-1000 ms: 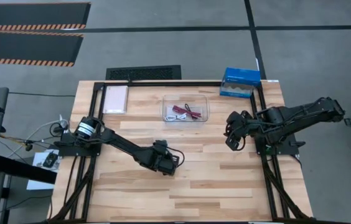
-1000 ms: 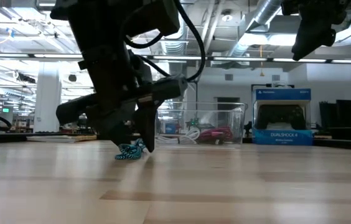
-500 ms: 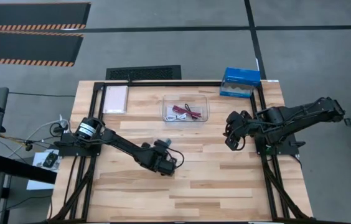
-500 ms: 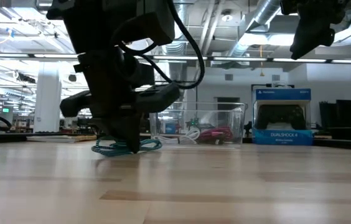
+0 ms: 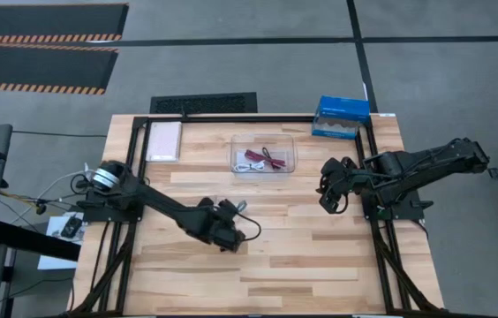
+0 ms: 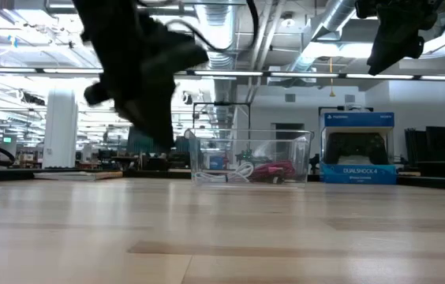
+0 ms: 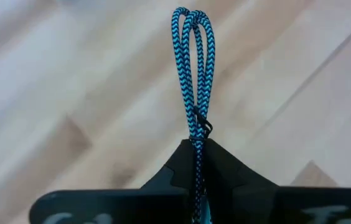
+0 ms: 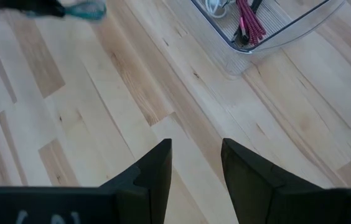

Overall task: Pick and place USB-C Cables
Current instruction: Put the blue charger cable into the transparent bin

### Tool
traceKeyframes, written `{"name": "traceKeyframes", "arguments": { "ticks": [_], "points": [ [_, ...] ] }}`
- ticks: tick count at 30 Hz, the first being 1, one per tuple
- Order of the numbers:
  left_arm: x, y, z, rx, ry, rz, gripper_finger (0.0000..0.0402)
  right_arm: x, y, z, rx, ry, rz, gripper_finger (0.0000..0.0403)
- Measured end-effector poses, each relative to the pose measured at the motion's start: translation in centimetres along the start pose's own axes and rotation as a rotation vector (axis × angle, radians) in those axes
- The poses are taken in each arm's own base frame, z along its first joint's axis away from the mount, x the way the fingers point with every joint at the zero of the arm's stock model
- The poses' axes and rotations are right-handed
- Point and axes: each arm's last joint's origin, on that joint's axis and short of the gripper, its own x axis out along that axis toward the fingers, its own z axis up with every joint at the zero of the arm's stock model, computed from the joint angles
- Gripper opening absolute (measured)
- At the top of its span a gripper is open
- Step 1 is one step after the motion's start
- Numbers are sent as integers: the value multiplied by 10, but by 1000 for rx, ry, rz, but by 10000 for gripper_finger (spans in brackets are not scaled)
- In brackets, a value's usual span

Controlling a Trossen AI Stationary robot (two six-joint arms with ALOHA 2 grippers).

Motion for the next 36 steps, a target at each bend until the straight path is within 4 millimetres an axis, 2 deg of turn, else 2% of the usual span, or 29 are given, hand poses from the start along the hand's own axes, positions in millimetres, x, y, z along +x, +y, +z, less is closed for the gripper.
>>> {"name": "traceKeyframes", "arguments": {
  "ticks": [6,12,17,25,28,36],
  "points": [
    [-46,10,12,52,-137,-64,0,0,1,1,2,-15,6,164],
    [-78,21,20,95,-217,-119,0,0,2,3,-11,-43,5,164],
    [-93,23,16,183,-300,-104,0,0,6,7,-39,-90,37,164],
    [-96,28,10,263,-280,-67,0,-2,12,18,-144,-232,46,164],
    [-103,33,13,284,-287,-75,0,-4,15,22,-168,-281,78,164],
    [-142,73,25,279,-347,-80,0,-26,6,22,-177,-365,131,164]
  ]
}}
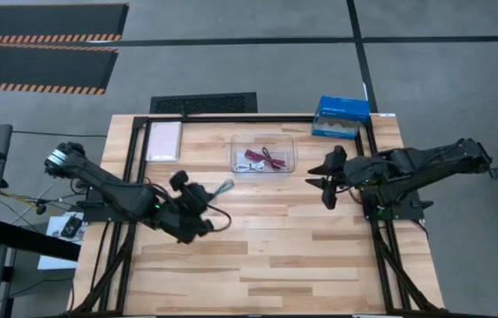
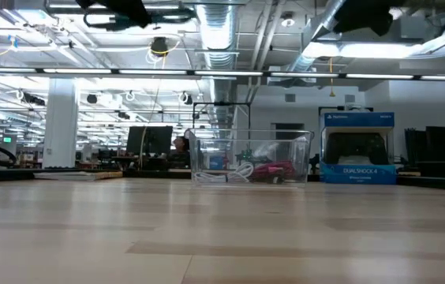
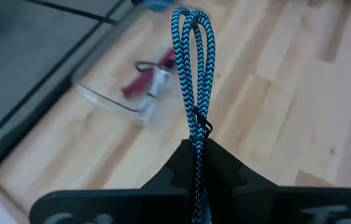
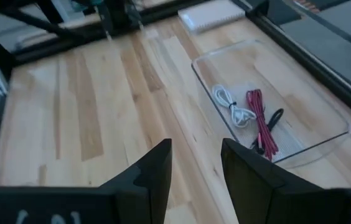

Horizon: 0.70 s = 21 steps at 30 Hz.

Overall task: Pick and place USB-C Cables
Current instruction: Put the blue charger cable into the transparent bin

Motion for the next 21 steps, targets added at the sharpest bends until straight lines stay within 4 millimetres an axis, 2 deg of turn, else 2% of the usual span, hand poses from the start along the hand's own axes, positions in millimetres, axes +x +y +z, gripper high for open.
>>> {"name": "traceKeyframes", "arguments": {
  "ticks": [4,8,15,21],
  "points": [
    [-19,23,5,-18,-50,20,0,-20,-8,3,28,-60,30,164],
    [-29,38,5,-28,-81,34,0,-39,-16,3,51,-117,57,164],
    [-26,58,-22,-62,-59,18,0,-64,-29,-9,50,-148,52,164],
    [-22,73,-44,-178,-94,-66,0,-62,-37,-38,80,-214,45,164]
  ]
}}
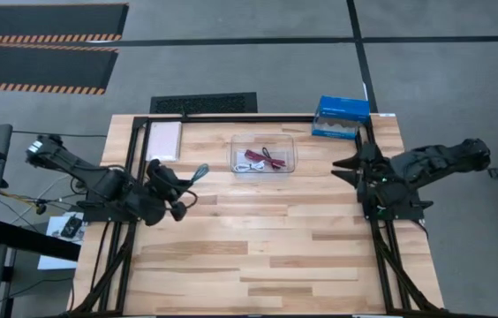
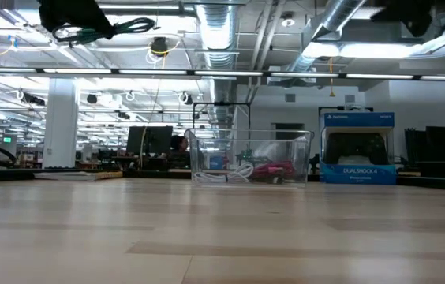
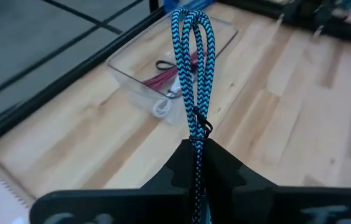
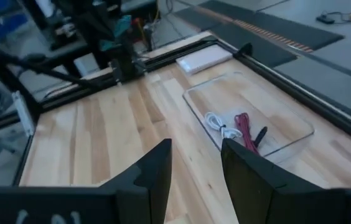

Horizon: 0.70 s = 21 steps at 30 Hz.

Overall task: Pick and place USB-C Cables
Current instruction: Put the blue charger cable into the transparent bin

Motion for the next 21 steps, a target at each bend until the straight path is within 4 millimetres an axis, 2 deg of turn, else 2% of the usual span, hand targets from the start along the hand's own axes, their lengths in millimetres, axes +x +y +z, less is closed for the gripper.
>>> {"name": "traceKeyframes", "arguments": {
  "ticks": [3,8,13,21],
  "points": [
    [-4,6,0,-25,-23,-52,0,4,-4,-16,50,-51,6,164],
    [-13,14,5,-67,-69,-109,0,15,0,-33,127,-197,104,164],
    [-16,10,13,-44,-134,-154,0,32,8,-49,133,-373,189,164],
    [-16,3,18,31,-159,-233,0,53,10,-78,137,-425,208,164]
  ]
}}
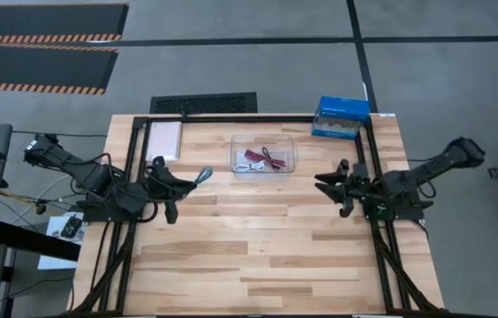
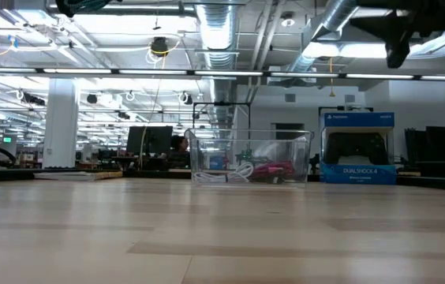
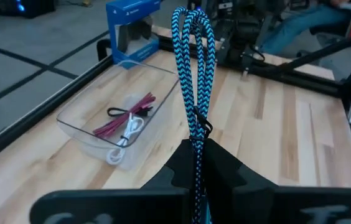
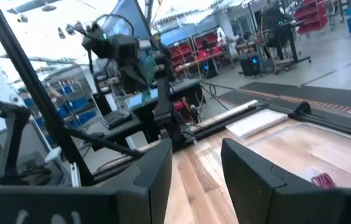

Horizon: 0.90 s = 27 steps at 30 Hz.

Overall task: Pick and place USB-C Cables
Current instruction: Put the blue charger cable into the transparent bin

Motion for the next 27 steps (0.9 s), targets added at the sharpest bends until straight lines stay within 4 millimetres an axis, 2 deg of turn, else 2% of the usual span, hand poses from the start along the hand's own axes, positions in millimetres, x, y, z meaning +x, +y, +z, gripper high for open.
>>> {"name": "traceKeyframes", "arguments": {
  "ticks": [7,10,13,17,20,22,24,27],
  "points": [
    [4,4,-3,23,2,30,0,5,3,-3,5,-5,1,164],
    [12,6,-9,43,18,20,0,6,3,6,54,-86,13,164],
    [21,8,-14,36,33,-24,0,5,7,27,69,-185,38,164],
    [30,11,-12,7,31,-123,0,-11,14,75,9,-304,116,164],
    [32,14,-10,-6,22,-183,0,-28,14,103,-45,-262,122,164],
    [33,16,-7,-6,10,-196,0,-38,10,113,-62,-192,101,164],
    [35,19,-6,3,5,-198,0,-45,6,115,-49,-123,86,164],
    [36,20,0,10,-26,-248,0,-49,-1,105,-42,-12,53,164]
  ]
}}
